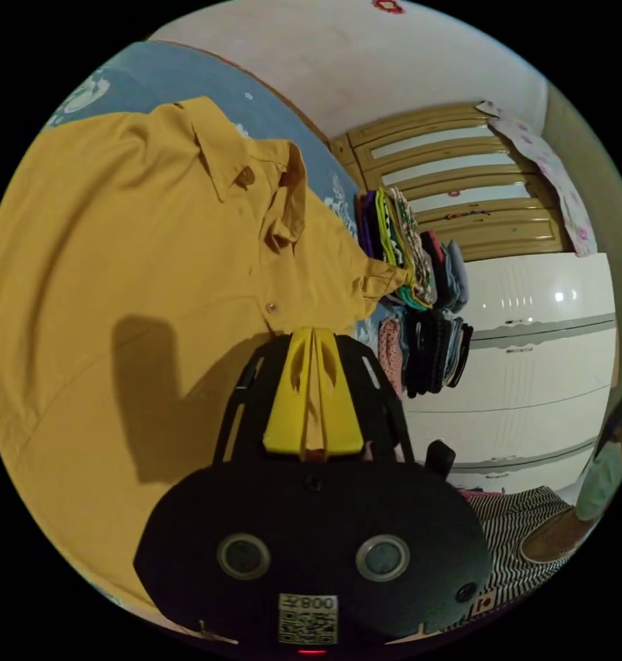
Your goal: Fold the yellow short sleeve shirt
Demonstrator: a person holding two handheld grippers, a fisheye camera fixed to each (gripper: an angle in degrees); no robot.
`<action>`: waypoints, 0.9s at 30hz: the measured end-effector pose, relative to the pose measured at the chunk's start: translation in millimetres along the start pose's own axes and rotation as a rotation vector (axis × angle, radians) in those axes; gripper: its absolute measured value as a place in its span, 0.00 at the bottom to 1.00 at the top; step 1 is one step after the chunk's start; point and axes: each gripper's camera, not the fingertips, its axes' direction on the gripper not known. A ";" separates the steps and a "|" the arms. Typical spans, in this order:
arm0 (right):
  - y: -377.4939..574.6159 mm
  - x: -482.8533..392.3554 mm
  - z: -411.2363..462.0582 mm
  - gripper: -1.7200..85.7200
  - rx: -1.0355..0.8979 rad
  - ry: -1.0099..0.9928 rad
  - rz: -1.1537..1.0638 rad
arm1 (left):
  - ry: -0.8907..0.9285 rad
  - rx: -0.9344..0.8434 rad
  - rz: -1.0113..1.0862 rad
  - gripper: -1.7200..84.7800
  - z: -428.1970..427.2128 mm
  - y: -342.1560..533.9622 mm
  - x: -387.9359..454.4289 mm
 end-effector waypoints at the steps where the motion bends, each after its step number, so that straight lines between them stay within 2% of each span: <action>1: -4.6 -0.1 0.5 0.05 -0.007 -0.014 0.003 | -0.015 -0.034 0.012 0.08 5.4 -1.6 0.7; 6: -23.3 3.4 -10.6 0.05 0.010 -0.037 0.017 | -0.066 -0.144 0.027 0.11 40.6 -18.1 4.2; 12: -47.5 14.1 -48.9 0.05 0.103 0.103 0.077 | -0.118 -0.183 -0.016 0.05 72.5 -53.2 6.5; 21: -100.9 32.2 -78.4 0.05 0.151 0.092 0.112 | -0.015 0.001 0.060 0.03 28.7 -65.1 11.4; 27: -187.0 32.2 -119.0 0.06 0.264 0.199 0.047 | -0.024 -0.021 0.023 0.02 23.9 -59.4 -6.8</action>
